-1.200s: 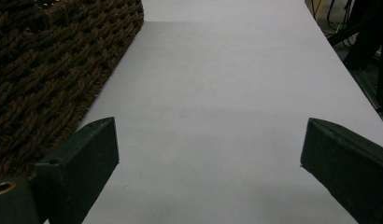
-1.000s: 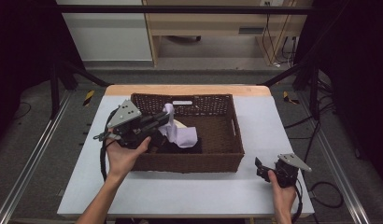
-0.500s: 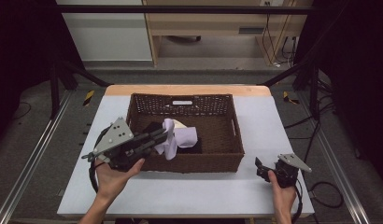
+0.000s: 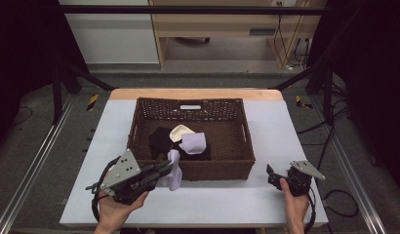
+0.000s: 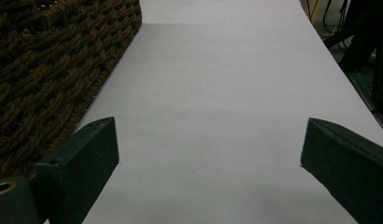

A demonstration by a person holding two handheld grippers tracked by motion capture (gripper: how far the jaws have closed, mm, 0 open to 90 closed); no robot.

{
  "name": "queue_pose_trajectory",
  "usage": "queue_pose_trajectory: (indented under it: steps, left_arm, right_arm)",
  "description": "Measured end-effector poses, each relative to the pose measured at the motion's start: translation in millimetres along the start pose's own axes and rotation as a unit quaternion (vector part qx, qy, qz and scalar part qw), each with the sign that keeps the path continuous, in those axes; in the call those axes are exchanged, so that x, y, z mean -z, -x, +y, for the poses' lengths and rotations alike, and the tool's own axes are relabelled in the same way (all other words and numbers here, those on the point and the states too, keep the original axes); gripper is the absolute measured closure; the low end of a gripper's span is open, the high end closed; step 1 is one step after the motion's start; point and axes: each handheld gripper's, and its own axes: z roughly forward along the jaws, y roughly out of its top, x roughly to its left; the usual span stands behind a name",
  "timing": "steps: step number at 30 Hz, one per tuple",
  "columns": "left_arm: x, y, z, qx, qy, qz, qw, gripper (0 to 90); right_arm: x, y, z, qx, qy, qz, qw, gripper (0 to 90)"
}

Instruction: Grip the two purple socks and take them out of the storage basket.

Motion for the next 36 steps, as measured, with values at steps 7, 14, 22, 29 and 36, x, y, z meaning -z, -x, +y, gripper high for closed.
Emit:
queue_pose_trajectory:
  steps: [7,14,22,29,36]
  left_arm:
    - [-4.6,-1.4,-22.1,0.018,-0.030,-0.007,0.9993,84.3]
    - [-10.4,0.3,-39.9,0.029,-0.058,-0.013,0.9978,84.3]
    - [-27.0,2.2,-68.6,0.035,-0.106,-0.018,0.9936,84.3]
    - [-39.6,-3.2,-84.6,0.047,-0.134,-0.018,0.9897,84.0]
    - [-51.2,-6.0,-98.8,0.046,-0.157,-0.005,0.9866,74.0]
  right_arm:
    - [0.4,-0.1,0.0,0.000,0.000,0.000,1.0000,4.8]
    - [0.6,0.0,-0.1,0.002,0.001,0.001,1.0000,4.8]
    - [1.0,-0.2,-0.4,0.003,0.003,0.000,1.0000,4.8]
    - [0.9,-0.1,-0.2,0.000,0.001,0.002,1.0000,4.8]
    - [1.1,-0.2,-0.3,0.001,0.001,0.003,1.0000,4.8]
